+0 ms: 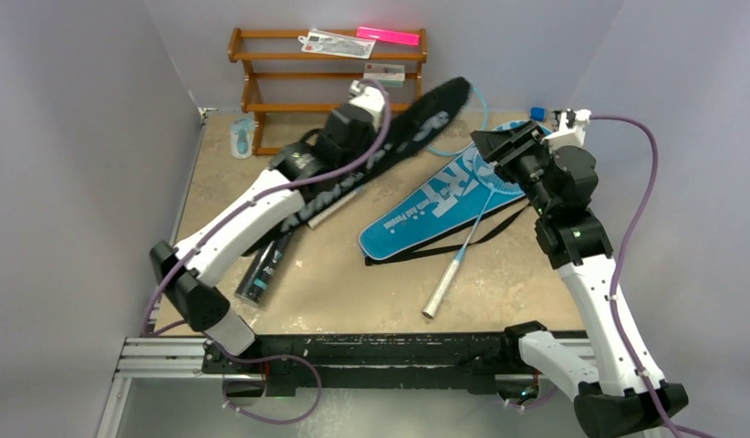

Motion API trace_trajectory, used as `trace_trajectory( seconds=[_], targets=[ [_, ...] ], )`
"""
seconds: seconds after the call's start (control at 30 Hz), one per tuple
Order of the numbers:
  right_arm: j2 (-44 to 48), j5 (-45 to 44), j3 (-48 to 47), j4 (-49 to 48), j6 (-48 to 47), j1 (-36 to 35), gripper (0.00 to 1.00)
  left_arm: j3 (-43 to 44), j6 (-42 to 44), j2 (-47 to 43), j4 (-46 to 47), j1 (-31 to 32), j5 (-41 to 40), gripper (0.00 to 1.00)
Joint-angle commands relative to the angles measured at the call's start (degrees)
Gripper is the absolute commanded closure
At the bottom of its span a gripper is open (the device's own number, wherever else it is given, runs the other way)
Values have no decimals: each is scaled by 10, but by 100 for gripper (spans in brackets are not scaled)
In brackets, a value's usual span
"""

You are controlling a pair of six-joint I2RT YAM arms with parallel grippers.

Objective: Pack up the badminton gear
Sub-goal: Place the racket bag at the center of the board.

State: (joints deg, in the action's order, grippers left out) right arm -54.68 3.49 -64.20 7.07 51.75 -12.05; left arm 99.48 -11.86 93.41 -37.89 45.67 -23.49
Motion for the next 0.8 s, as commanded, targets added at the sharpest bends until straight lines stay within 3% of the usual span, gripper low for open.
trace_trajectory(
  seconds=[0.0,0.3,0.57,0.77],
  targets=[
    [20,-53,1,-1,-44,-2,45,47,34,-93,-24,-37,-82,100],
    [-1,-62,-12,-8,-62,-2,44,10,62,-152,-139,-97,-211,100],
    [-10,-36,8,-37,-41,-2,45,-213,172,-285,54,-150,-314,100],
    [-9,-36,14,-38,-39,-2,45,-273,160,-303,19,-159,-347,100]
  ],
)
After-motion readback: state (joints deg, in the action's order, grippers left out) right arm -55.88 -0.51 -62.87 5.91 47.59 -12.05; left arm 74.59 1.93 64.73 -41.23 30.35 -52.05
